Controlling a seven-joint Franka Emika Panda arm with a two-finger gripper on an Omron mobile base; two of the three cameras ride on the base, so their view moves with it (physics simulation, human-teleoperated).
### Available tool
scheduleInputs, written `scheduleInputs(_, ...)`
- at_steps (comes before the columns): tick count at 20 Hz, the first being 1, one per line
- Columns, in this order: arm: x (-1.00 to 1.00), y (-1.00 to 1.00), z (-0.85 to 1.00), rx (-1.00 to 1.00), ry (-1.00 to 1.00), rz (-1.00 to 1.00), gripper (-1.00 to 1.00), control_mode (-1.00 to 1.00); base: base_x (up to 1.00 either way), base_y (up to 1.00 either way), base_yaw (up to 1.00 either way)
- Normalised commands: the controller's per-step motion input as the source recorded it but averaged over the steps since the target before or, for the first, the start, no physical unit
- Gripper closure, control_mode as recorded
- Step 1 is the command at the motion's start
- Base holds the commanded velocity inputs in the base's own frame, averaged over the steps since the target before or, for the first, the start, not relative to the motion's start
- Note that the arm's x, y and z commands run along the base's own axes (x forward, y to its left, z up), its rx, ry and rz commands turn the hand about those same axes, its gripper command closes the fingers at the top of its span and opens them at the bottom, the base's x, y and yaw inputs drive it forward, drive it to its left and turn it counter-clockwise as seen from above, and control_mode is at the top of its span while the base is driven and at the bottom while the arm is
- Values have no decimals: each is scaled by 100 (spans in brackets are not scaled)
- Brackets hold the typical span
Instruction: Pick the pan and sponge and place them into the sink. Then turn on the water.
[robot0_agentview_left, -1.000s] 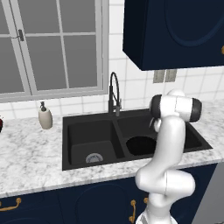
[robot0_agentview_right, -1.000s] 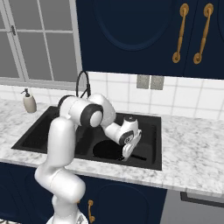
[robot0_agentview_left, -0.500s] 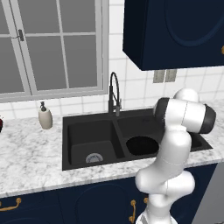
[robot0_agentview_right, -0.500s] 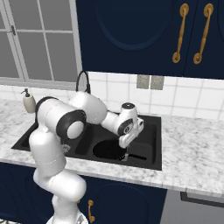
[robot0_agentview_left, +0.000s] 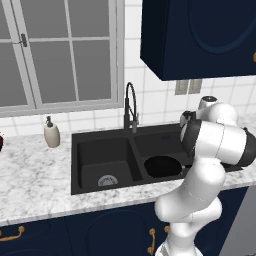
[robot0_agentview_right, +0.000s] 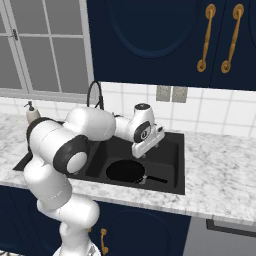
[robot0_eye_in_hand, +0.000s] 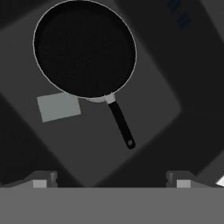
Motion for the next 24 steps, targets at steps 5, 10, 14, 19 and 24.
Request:
scheduleInputs(5, 0, 2, 0, 0, 0, -1, -100, -100, 0, 0, 0)
scheduleInputs(10, 2, 12, 0, 5, 0, -42, -100, -100, 0, 0, 0)
scheduleInputs(14, 5, 9, 0, 16, -1, -70, -100, -100, 0, 0, 0)
scheduleInputs(19, 0, 0, 0, 25, -6, -75, -100, -100, 0, 0, 0)
scheduleInputs(24, -1, 19, 0, 15, -9, -73, -100, -100, 0, 0, 0)
